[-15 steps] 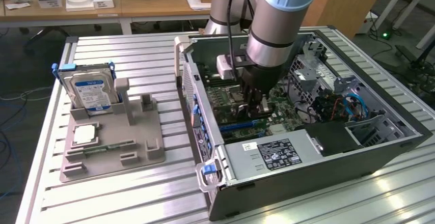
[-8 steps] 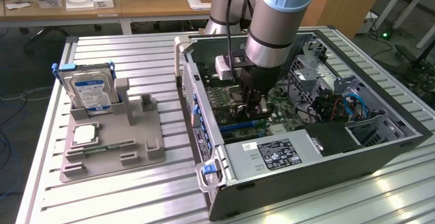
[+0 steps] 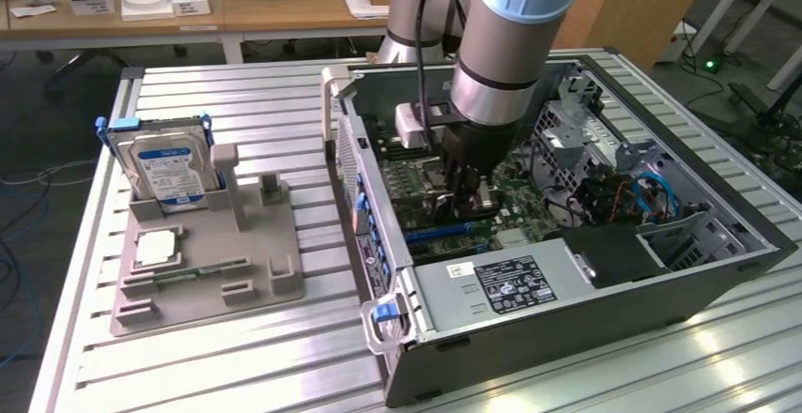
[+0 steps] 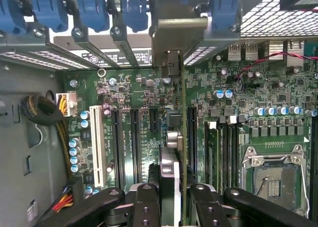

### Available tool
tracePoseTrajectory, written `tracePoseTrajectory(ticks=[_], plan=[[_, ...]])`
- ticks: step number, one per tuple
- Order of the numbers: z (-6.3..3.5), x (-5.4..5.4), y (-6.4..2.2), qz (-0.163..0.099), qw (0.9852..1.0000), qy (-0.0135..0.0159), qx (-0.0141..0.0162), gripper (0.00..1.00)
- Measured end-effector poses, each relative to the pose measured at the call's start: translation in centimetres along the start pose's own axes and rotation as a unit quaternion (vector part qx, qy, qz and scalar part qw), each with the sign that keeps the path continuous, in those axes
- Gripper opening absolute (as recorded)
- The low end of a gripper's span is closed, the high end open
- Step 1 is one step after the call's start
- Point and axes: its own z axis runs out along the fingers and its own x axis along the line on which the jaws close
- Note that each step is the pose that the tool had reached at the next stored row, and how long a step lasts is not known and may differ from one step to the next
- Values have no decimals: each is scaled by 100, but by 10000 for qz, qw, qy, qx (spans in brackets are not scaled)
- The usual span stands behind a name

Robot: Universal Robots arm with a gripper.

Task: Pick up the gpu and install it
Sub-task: 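Insert the gpu into the slot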

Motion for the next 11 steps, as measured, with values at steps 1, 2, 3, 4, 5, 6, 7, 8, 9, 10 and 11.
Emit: tracePoseTrajectory(ticks=[1,2,3,4,5,6,7,8,9,10,11], plan=[[1,0,3,0,10000,0,0,28],[3,1,4,-1,10000,0,0,28],[6,2,6,-1,10000,0,0,28],[10,2,8,0,10000,0,0,28],[14,1,10,0,10000,0,0,28],[18,0,12,0,10000,0,0,28],[21,0,13,0,10000,1,0,28],[24,-1,13,-1,10000,1,0,28],[27,-3,13,-1,10000,1,0,28],[30,-4,13,0,10000,1,0,28],[30,-4,14,0,10000,1,0,28]])
